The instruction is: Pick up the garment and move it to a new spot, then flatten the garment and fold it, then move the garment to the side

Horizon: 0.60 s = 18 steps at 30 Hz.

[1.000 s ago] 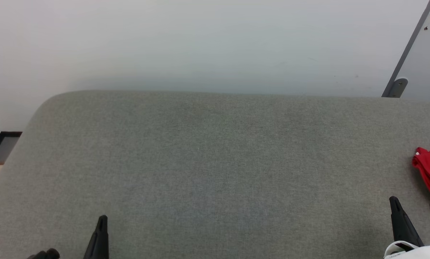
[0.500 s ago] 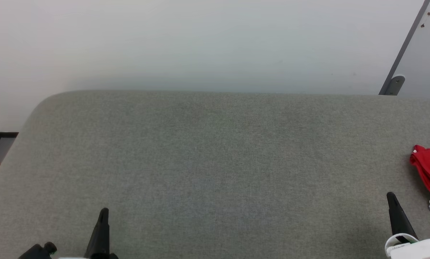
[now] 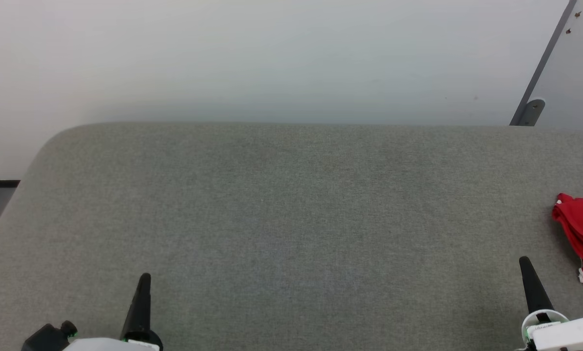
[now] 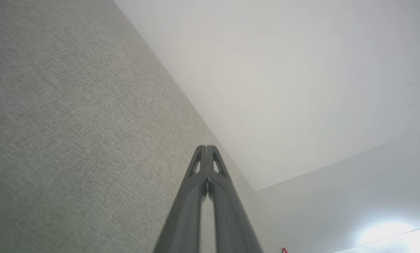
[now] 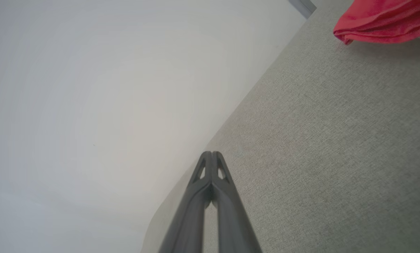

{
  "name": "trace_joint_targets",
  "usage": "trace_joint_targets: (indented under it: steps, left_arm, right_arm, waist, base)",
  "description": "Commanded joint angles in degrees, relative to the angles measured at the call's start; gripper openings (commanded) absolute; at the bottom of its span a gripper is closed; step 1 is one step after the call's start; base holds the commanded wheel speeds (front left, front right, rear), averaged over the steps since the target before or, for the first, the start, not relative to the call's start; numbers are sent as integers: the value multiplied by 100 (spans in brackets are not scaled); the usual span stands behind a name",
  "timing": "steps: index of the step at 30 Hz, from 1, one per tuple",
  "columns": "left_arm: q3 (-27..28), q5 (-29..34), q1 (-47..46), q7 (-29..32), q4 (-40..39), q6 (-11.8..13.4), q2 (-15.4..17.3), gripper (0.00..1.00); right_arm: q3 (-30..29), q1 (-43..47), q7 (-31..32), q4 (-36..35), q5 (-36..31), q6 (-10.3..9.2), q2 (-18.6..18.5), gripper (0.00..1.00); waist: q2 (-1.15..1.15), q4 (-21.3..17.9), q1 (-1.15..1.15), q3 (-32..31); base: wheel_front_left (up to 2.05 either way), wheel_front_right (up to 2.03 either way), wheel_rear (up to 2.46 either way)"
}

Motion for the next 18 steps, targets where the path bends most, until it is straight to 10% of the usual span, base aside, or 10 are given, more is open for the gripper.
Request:
trace_joint_targets:
  steps: [1,18]
  left_arm:
    - [29,-201,-135,43,-11,-17,12,0]
    - [78,-1115,-380,303,158,-21,-67,0]
  right_arm:
    - [-34,-159,32,-21,175,-4,-5,0]
    - [-64,-326,211,152,1045,-4,83,0]
  waist:
    - [0,-9,0,4]
    - [0,-76,0,35]
  base:
    - [0,0,0]
    - [0,0,0]
